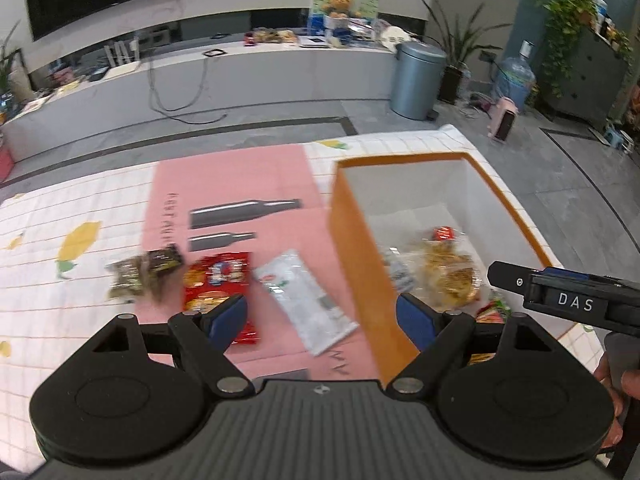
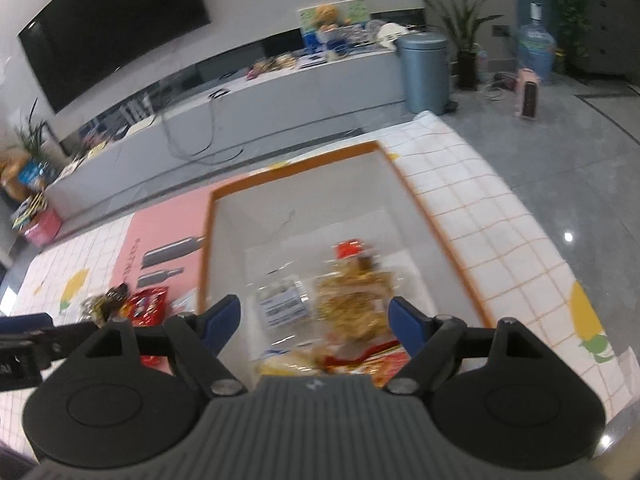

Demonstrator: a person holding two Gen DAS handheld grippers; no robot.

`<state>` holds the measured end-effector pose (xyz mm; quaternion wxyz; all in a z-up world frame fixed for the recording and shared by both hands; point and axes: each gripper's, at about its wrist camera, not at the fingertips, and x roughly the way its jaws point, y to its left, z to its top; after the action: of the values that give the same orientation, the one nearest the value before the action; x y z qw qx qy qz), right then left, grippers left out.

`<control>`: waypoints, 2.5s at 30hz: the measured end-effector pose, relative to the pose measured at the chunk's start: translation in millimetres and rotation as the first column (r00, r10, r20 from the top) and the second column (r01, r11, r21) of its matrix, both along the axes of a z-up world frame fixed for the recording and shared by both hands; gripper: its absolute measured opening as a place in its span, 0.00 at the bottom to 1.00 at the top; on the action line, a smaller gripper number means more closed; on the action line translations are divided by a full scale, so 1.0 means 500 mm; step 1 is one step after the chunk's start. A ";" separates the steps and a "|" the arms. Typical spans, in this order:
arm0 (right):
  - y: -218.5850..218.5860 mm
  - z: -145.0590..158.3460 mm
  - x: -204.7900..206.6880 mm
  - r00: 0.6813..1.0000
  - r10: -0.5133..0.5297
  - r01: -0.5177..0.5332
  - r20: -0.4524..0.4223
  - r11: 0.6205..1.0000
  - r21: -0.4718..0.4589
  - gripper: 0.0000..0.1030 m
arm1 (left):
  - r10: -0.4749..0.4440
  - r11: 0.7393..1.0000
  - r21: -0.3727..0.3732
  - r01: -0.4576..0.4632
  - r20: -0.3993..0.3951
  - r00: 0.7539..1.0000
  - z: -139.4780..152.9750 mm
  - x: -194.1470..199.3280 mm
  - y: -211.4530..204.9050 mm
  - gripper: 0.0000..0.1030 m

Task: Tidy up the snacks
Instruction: 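Move both grippers back from the box over the table snacks, then close the left gripper on the dark snack while the right approaches the red chip bag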

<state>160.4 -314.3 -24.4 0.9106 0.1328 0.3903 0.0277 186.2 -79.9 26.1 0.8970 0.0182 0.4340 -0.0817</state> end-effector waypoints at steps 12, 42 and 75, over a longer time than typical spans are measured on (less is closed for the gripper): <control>0.218 0.023 0.020 0.962 0.260 -0.261 0.082 0.965 0.009 0.82 | 0.160 0.987 -0.026 -0.159 0.063 0.985 0.000 -0.021 0.210 0.96; 0.394 -0.201 0.147 0.993 0.115 -0.115 -0.012 0.991 -0.062 0.83 | -0.278 0.959 0.113 0.261 0.186 0.942 -0.237 0.156 0.300 0.95; 0.402 -0.217 0.133 0.991 0.133 -0.133 -0.002 0.989 -0.057 0.83 | -0.195 0.973 0.156 0.169 0.170 0.966 -0.303 0.236 0.294 0.47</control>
<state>227.0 -113.3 -132.9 0.9106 0.0803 0.3980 0.0771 304.4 67.1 -125.2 0.9184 0.1286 0.3503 -0.1314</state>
